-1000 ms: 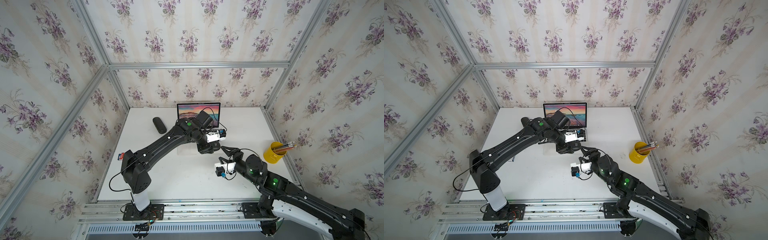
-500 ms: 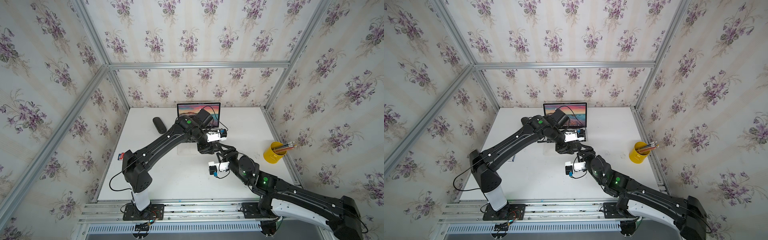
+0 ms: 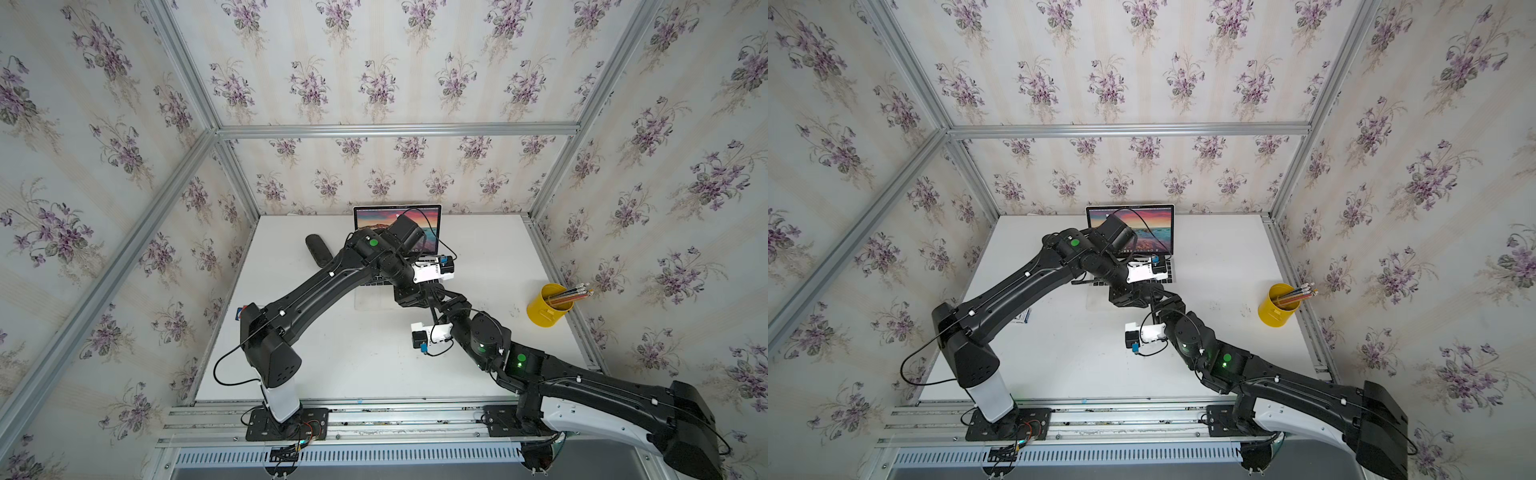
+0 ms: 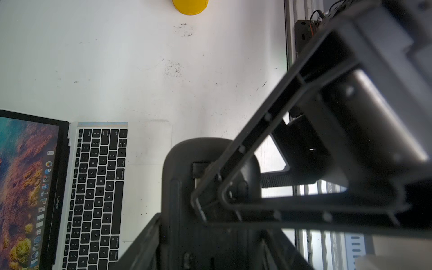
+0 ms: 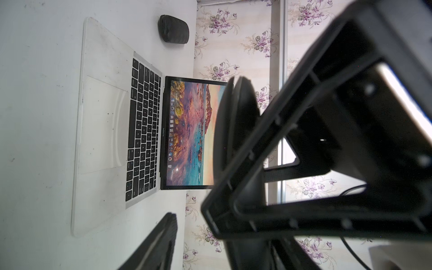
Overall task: Remove the wireless mouse receiver from the laptop
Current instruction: Place the mouse at the center of the board.
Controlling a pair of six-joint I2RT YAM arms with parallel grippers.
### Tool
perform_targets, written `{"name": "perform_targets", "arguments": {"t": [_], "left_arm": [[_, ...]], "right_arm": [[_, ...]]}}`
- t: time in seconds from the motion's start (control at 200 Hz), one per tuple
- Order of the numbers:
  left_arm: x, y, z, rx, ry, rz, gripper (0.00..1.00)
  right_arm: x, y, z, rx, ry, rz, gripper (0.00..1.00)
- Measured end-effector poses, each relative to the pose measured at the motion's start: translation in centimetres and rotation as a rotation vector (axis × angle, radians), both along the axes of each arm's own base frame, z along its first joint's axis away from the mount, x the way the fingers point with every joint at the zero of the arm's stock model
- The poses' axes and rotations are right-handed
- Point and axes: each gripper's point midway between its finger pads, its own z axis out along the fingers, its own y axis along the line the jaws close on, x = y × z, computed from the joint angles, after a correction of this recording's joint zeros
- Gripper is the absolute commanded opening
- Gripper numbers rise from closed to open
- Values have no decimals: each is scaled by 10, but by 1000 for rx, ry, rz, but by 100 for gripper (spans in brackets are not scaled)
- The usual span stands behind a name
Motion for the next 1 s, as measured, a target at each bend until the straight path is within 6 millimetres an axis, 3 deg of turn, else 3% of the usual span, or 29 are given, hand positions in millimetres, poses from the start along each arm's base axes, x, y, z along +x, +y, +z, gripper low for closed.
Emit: {"name": "perform_targets", "arguments": {"t": [0.245, 0.455, 0.634, 0.684, 0.709, 0.869, 0.999], "left_arm": [[-2, 0, 2, -7, 5, -5, 54], [-5, 1, 2, -8, 11, -8, 54], [-8, 4, 2, -11, 11, -13, 54], [-8, 5, 2, -9, 4, -17, 54], [-8, 6, 2, -7, 1, -21, 54], [-8, 8, 1, -2, -11, -20, 54], [-7, 8, 2, -5, -15, -19, 66]], "right_arm": [[1, -1, 2, 3, -7, -11, 55], [2, 0, 6, 19, -15, -12, 43], [2, 1, 10, 33, -26, -12, 20], [1, 2, 9, 29, -24, -10, 10], [1, 3, 8, 27, -23, -9, 0], [2, 5, 6, 23, -22, -10, 0], [3, 5, 7, 32, -24, -22, 0]]}}
